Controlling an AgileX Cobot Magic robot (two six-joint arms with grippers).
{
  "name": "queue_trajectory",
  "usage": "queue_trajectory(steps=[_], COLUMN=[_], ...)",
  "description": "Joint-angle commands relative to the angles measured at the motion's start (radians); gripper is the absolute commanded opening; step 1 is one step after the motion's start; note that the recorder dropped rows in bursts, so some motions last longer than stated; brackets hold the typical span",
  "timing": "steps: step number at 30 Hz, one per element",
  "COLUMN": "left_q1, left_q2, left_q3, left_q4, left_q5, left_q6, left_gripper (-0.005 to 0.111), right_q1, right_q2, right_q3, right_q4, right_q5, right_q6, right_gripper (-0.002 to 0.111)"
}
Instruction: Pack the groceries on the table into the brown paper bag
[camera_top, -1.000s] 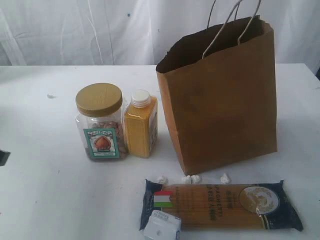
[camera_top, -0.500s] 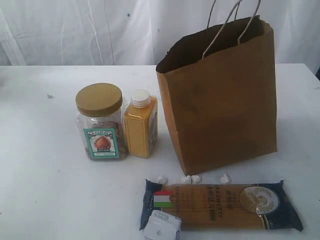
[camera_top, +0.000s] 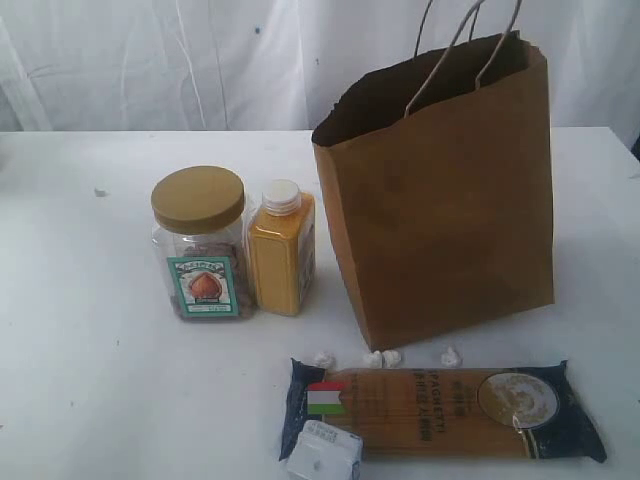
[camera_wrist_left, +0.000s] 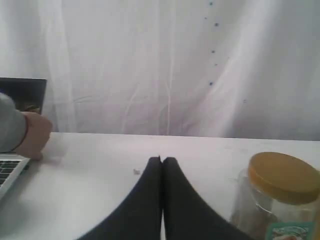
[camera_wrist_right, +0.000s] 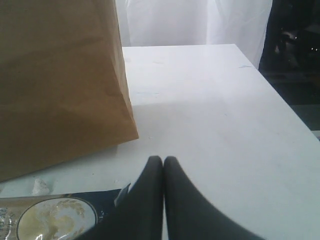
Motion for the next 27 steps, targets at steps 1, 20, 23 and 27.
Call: queue_trajectory(steps=[1,20,23,27], left_q1=[0.000,0.022,0.054,0.107], left_q2=[-0.005,-0.061,-0.089,-0.118], left_q3=[-0.006,0.069,0.125,0.183], left_q4=[0.029,-0.018,-0.103,-0.119], left_q5=[-0.111,-0.121,-0.075,-0.093], left_q6=[0.002,0.249,0.426,0.534], left_gripper=[0.000,0.000,0.000,0.000], right_q1=[0.003,0.003,0.003,0.003], right_q2=[-0.003,-0.003,-0.003,-0.003], right_q3=[0.002,0.002,0.002,0.002], right_q4=[0.000,0.000,0.000,0.000], right_q5=[-0.006,-0.006,-0.006,-0.006], right_q6=[-0.001,-0.001,-0.001,-0.001], right_gripper=[0.000,0.000,0.000,0.000])
